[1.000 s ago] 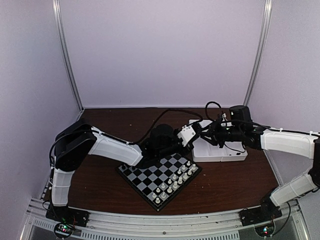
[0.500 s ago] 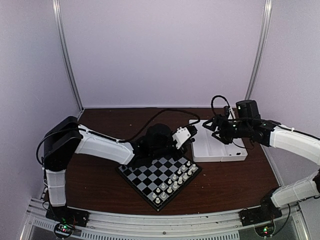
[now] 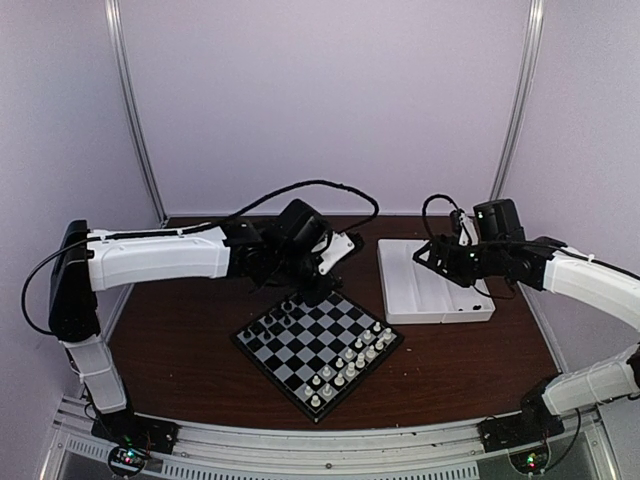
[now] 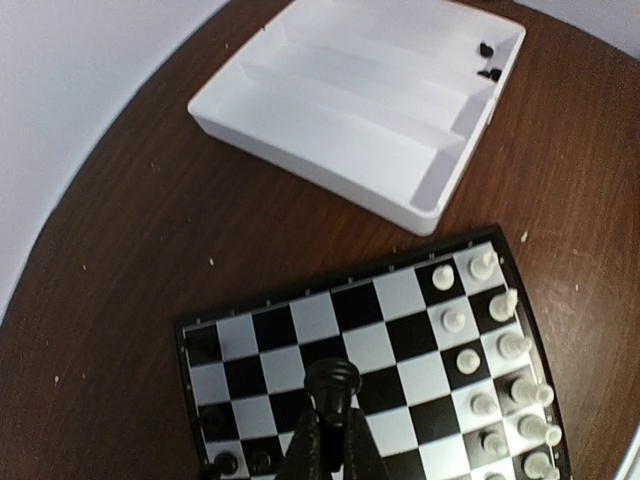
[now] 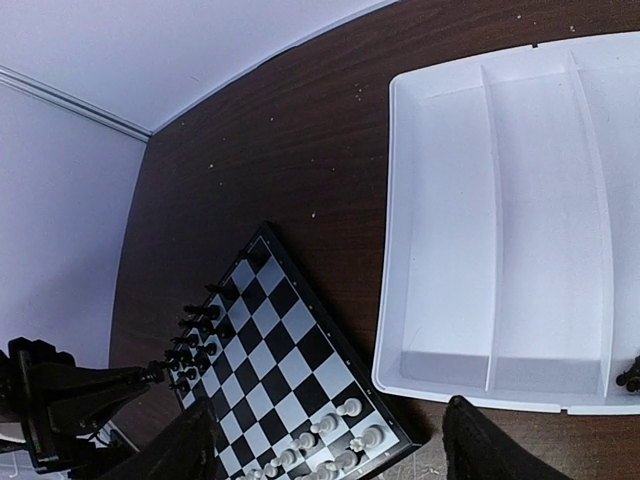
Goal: Set up the chess pieces on the board
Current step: Place the chess piece on the chessboard.
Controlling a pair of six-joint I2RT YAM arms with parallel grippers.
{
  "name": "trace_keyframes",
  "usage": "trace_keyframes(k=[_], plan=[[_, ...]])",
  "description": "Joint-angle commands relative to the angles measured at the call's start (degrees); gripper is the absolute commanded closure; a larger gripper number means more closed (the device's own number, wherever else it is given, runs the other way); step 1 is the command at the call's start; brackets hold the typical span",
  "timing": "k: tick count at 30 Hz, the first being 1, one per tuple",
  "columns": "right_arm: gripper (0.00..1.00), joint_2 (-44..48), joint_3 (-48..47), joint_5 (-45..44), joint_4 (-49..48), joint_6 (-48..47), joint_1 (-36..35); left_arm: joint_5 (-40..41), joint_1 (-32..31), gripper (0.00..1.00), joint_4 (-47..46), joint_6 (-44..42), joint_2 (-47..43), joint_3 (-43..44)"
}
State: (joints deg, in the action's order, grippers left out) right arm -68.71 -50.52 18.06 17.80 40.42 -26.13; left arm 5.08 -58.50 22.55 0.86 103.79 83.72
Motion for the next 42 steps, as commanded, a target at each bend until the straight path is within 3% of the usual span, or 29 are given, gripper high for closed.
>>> trace_keyframes(k=[1,12,22,42], plan=[[0.23,-0.62,-1.07,-1.5,0.68,-2.16,0.45,-2.23,0.1,1.0,23.54,2.74,1.0,5.39],[0.24,-1.83,0.82,-0.95,-0.69,-1.91,0.55,-3.57,0.05,1.0,46.63,5.82,7.17,13.62],[0.24,-1.31,2.58,-0.84,-1.38,-1.35,0.64,-8.24,0.06,1.0,48.74,6.96,14.42,16.92],[0.24,-2.01,3.68,-0.47,-2.63,-0.84,0.64,-5.96,0.08,0.96,49.52,6.91,19.49,18.77]])
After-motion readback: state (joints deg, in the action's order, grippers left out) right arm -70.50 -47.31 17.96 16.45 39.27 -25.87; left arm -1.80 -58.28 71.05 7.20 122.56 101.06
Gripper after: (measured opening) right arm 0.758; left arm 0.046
